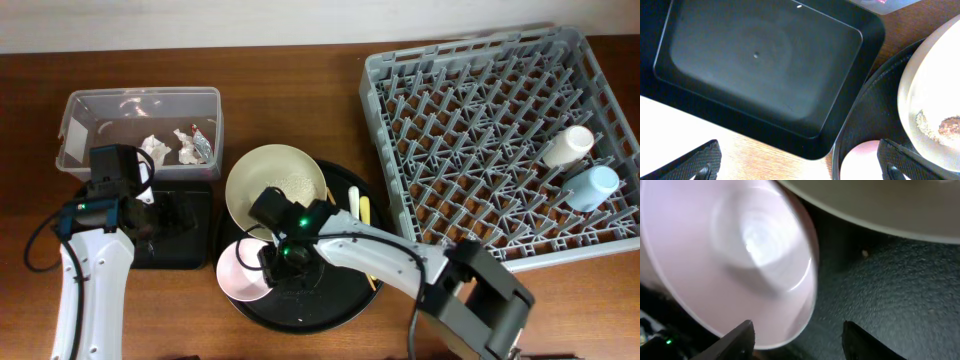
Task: Sort waste into correct bins and load items into the dishwasher rack
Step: 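Place the pink bowl upright in the rack's back right corner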
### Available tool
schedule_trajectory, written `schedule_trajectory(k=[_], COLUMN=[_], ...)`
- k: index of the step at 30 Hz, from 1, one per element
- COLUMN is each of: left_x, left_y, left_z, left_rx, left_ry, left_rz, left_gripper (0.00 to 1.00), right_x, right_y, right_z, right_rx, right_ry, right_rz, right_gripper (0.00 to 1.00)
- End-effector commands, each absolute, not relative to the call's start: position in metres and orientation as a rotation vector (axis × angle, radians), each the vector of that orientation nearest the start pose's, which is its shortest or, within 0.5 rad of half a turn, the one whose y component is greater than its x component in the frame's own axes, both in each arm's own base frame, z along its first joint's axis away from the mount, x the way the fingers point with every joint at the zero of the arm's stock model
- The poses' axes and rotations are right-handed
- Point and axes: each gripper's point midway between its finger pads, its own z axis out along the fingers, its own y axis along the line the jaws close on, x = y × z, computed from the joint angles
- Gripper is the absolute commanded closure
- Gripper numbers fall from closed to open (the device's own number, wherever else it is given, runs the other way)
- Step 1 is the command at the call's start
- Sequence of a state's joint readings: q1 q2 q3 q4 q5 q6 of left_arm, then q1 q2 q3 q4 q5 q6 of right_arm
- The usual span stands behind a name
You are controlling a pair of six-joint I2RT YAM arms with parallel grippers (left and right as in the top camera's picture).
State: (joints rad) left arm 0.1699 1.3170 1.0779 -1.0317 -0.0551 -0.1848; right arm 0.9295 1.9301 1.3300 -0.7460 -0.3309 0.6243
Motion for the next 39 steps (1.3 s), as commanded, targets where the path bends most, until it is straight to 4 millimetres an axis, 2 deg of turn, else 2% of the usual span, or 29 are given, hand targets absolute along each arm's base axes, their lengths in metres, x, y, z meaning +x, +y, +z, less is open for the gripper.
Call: schedule_trajectory(k=[1, 5, 7, 10, 11, 14, 16, 18, 22, 23, 25, 27, 28, 29, 30, 32, 34, 35, 36, 37, 38, 39], left_x=[0.272, 0.271, 0.271, 0.271, 0.271, 0.271, 0.271, 0.271, 0.271, 0.271, 0.271, 0.271, 0.271, 0.271, 0.271, 0.271, 0.271, 0.271, 0.271, 0.271, 0.271, 0.271], left_y=[0.055, 0.055, 0.055, 0.055, 0.055, 0.055, 0.055, 0.055, 0.055, 0.055, 0.055, 0.055, 0.055, 0.055, 0.055, 0.055, 0.055, 0.055, 0.055, 0.055, 0.055, 0.055], left_z=[0.134, 0.133, 0.133, 0.133, 0.133, 0.133, 0.133, 0.133, 0.133, 0.133, 0.133, 0.133, 0.133, 0.133, 0.133, 0.133, 0.133, 0.133, 0.133, 0.133, 0.133, 0.133], left_rx=[-0.533, -0.533, -0.533, -0.534, -0.533, -0.533, -0.533, -0.533, -0.533, -0.533, -0.534, -0.533, -0.533, -0.533, -0.533, -0.533, -0.533, -0.533, -0.533, -0.533, -0.533, -0.533], left_ry=[2.796, 2.801, 2.801, 2.801, 2.801, 2.801, 2.801, 2.801, 2.800, 2.800, 2.801, 2.800, 2.801, 2.801, 2.801, 2.801, 2.801, 2.800, 2.801, 2.801, 2.801, 2.801], left_rz=[0.053, 0.053, 0.053, 0.053, 0.053, 0.053, 0.054, 0.053, 0.054, 0.054, 0.054, 0.054, 0.054, 0.053, 0.053, 0.054, 0.054, 0.054, 0.054, 0.054, 0.054, 0.054], left_gripper=[0.01, 0.01, 0.01, 0.01, 0.01, 0.01, 0.01, 0.01, 0.01, 0.01, 0.01, 0.01, 0.01, 0.01, 0.01, 0.01, 0.01, 0.01, 0.01, 0.01, 0.01, 0.01], right_x=[0.198, 0.211, 0.214, 0.212, 0.212, 0.211, 0.210, 0.207, 0.204, 0.207, 0.228, 0.267, 0.288, 0.312, 0.348, 0.386, 0.424, 0.436, 0.451, 0.457, 0.457, 0.456], right_y=[0.356, 0.358, 0.356, 0.354, 0.353, 0.353, 0.352, 0.348, 0.337, 0.324, 0.300, 0.256, 0.230, 0.195, 0.133, 0.064, -0.018, -0.056, -0.088, -0.113, -0.146, -0.188], right_z=[0.037, 0.036, 0.034, 0.024, 0.021, 0.020, 0.020, 0.022, 0.065, 0.081, 0.119, 0.155, 0.166, 0.177, 0.198, 0.228, 0.263, 0.281, 0.300, 0.310, 0.318, 0.318], right_rx=[-0.521, -0.508, -0.501, -0.502, -0.501, -0.502, -0.503, -0.502, -0.593, -0.605, -0.628, -0.533, -0.471, -0.400, -0.283, -0.138, 0.173, 0.263, 0.266, 0.274, 0.330, 0.385], right_ry=[3.095, 3.038, 3.028, 3.053, 3.061, 3.063, 3.072, 3.087, 3.010, 2.965, 2.807, 2.683, 2.640, 2.593, 2.511, 2.393, 2.219, 2.124, 2.027, 1.971, 1.916, 1.867], right_rz=[0.603, 0.569, 0.537, 0.512, 0.502, 0.500, 0.504, 0.486, 0.494, 0.431, 0.336, 0.226, 0.153, 0.042, -0.187, -0.404, -0.480, -0.517, -0.593, -0.681, -0.828, -1.054], right_gripper=[0.44, 0.58, 0.61, 0.67, 0.73, 0.80, 0.95, 0.96, 0.96, 0.96, 0.96, 0.96, 0.96, 0.96, 0.96, 0.96, 0.96, 0.96, 0.96, 0.96, 0.96, 0.96])
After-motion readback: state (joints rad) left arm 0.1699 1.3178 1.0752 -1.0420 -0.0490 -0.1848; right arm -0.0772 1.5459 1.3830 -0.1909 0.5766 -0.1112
